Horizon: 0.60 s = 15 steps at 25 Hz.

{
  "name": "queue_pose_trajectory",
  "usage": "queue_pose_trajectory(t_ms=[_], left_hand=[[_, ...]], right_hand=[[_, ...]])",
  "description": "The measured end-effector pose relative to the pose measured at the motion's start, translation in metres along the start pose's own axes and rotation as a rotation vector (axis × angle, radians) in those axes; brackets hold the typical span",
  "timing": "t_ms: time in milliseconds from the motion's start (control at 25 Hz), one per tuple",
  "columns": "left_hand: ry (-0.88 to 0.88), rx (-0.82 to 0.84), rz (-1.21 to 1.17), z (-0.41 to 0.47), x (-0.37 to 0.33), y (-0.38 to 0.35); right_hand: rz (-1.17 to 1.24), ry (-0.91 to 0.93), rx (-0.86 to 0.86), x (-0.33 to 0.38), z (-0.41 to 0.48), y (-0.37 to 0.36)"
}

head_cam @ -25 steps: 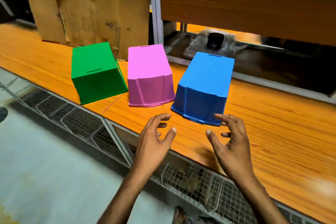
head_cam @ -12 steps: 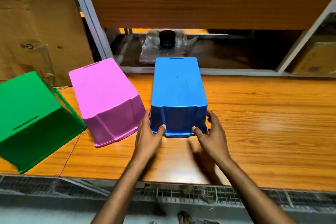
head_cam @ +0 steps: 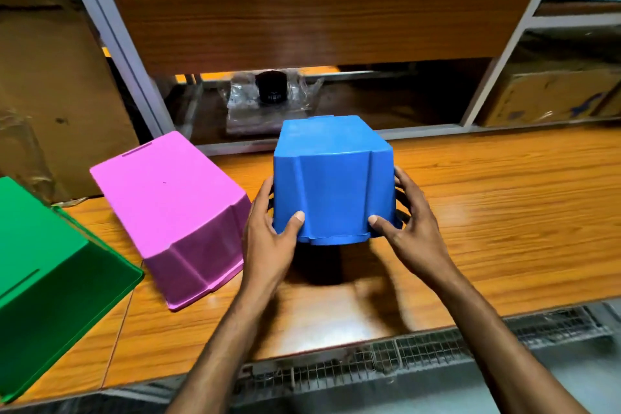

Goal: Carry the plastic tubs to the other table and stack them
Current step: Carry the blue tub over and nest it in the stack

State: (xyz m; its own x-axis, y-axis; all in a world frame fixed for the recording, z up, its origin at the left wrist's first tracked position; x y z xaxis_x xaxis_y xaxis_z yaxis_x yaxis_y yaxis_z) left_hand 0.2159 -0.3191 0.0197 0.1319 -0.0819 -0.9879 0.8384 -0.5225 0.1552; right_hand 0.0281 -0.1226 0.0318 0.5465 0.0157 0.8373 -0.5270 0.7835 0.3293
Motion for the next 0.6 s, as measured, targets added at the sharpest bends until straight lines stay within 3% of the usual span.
queue_pose_trajectory(t_ms=[200,400,480,600], left_hand=[[-0.114,0.001,-0.162,0.003,-0.084,0.001],[-0.100,-0.029,-0.351,0.011,-0.138,0.002],[-0.111,0.026,-0.386,0.014,-0.151,-0.006],[-0.137,0.140,-0.347,0.017,-0.158,-0.027]], right_hand=[[0.113,0.159,-0.009,0.065,0.032,0.051],[0.165,0.258,-0.065,0.097,0.048,0.088],[0.081,0.305,-0.192,0.105,0.056,0.105],[0.090,0.281,-0.590,0.097,0.056,0.138]])
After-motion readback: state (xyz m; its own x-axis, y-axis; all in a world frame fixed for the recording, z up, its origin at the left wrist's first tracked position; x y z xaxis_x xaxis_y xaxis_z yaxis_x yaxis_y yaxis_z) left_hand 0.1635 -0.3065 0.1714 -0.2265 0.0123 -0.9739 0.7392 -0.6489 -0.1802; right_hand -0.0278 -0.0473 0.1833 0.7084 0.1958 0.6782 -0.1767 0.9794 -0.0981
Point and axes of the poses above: each hand's wrist, its own z-axis towards the middle knuckle, its own y-axis out of the back of the hand, x = y × z, the point moved 10 cm from there along z, towards the middle knuckle, and after that the axes turned 14 degrees about y, right-handed, at the moved point
